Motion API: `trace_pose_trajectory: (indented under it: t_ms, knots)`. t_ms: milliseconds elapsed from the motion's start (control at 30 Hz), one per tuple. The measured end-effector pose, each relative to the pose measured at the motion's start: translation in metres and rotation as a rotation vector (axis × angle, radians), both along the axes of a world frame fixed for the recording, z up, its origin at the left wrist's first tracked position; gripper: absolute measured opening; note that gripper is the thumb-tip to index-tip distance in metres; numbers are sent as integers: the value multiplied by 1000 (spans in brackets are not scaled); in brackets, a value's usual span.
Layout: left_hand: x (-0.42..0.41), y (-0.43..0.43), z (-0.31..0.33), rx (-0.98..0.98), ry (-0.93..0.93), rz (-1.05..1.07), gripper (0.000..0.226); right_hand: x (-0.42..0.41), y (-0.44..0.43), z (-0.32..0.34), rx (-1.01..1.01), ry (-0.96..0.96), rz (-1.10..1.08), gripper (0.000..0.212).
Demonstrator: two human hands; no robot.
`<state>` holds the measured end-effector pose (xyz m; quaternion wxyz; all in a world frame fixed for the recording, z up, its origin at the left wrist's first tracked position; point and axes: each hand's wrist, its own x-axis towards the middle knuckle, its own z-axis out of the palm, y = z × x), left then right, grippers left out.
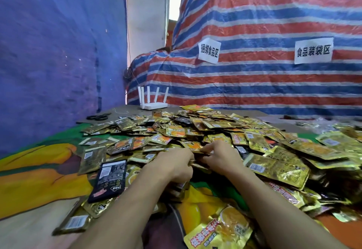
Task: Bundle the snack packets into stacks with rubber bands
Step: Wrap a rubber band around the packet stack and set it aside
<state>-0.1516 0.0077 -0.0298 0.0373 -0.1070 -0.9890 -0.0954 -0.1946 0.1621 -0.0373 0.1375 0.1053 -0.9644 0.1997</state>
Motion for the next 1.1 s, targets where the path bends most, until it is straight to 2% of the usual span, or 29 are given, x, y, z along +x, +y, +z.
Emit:
trace_pose_trajectory:
  t_ms: [133, 200, 300, 400, 533, 667, 767, 900, 1033, 1100]
  knots:
    - [-1, -5, 0, 165, 92, -36, 19, 5, 11, 7, -234, -25, 48, 6]
    - [-2, -5, 0, 226, 126, -41, 23, 7, 15, 10, -306, -33, 67, 18]
    - [-2, -2, -2, 294, 163, -32, 19, 10, 19, 13, -423, -21, 110, 9]
    - [-2, -2, -2, 388, 243, 10, 20, 9, 22, 14, -545, 67, 90, 13]
    - [-2, -4, 0, 612, 395, 149, 28, 8, 23, 17, -777, 161, 40, 11]
    - [-1, -6, 4, 806, 526, 277, 43, 9, 24, 19, -961, 153, 26, 7]
    - [2, -4, 8, 953, 595, 344, 42, 11, 25, 21, -1069, 148, 38, 7]
    - [4, -5, 13, 1235, 534, 396, 46, 10, 27, 22, -1175, 122, 2, 14]
    - [9, 0, 15, 1473, 308, 388, 40, 5, 25, 24, -1296, -93, 9, 21]
    - [8, 3, 14, 1575, 235, 388, 28, 5, 22, 24, -1307, -179, 30, 30]
